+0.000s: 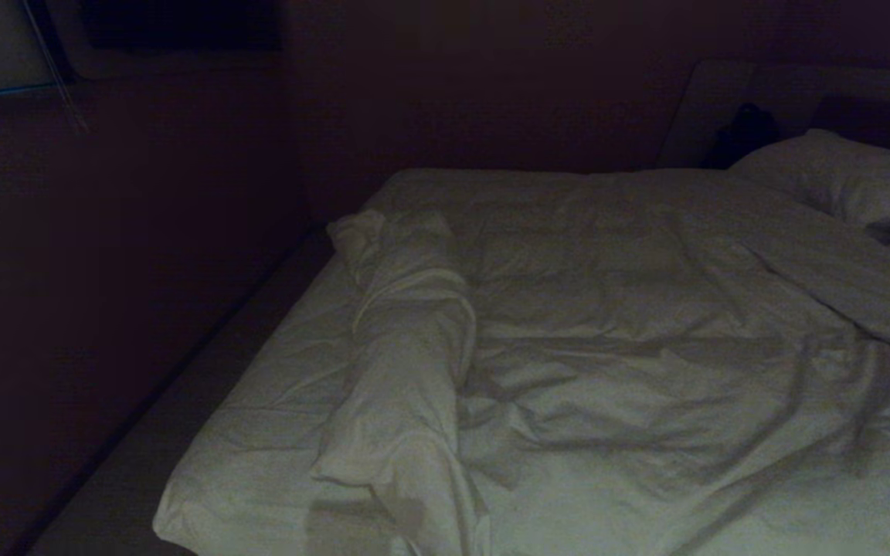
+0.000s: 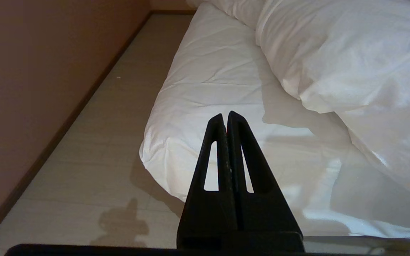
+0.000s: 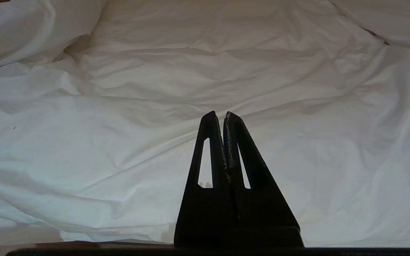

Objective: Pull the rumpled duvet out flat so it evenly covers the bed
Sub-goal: Flatten the corners of the folded blanket

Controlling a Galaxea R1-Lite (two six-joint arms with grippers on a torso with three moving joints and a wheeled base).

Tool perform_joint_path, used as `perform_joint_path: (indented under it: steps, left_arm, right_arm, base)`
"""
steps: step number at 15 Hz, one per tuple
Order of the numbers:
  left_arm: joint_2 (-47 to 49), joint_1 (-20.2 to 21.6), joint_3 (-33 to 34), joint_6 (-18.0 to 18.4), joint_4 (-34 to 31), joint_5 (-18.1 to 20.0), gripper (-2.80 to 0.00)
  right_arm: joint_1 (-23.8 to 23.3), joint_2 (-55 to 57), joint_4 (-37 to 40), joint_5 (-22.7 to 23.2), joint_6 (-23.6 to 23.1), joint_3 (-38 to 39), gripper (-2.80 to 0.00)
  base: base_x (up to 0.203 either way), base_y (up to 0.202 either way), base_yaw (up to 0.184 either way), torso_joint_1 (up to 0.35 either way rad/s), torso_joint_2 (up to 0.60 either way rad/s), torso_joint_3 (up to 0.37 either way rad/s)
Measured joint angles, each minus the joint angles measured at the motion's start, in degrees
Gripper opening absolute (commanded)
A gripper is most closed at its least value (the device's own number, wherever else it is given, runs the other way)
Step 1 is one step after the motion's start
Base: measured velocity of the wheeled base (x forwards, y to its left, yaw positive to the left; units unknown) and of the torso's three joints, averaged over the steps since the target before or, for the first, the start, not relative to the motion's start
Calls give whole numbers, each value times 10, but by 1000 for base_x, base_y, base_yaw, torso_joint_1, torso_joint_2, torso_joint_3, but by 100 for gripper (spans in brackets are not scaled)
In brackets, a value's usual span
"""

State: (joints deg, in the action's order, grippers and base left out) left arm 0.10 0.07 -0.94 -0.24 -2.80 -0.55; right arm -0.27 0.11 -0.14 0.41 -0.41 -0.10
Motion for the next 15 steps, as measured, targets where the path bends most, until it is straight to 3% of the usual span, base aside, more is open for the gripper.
perform_joint_path:
  steps: [15]
  left_arm:
    - [0, 0, 0, -4, 0, 1, -280]
  right_arm:
    - [0, 0, 0, 0, 0, 0, -280]
  base:
    - [0, 0, 0, 0, 0, 0]
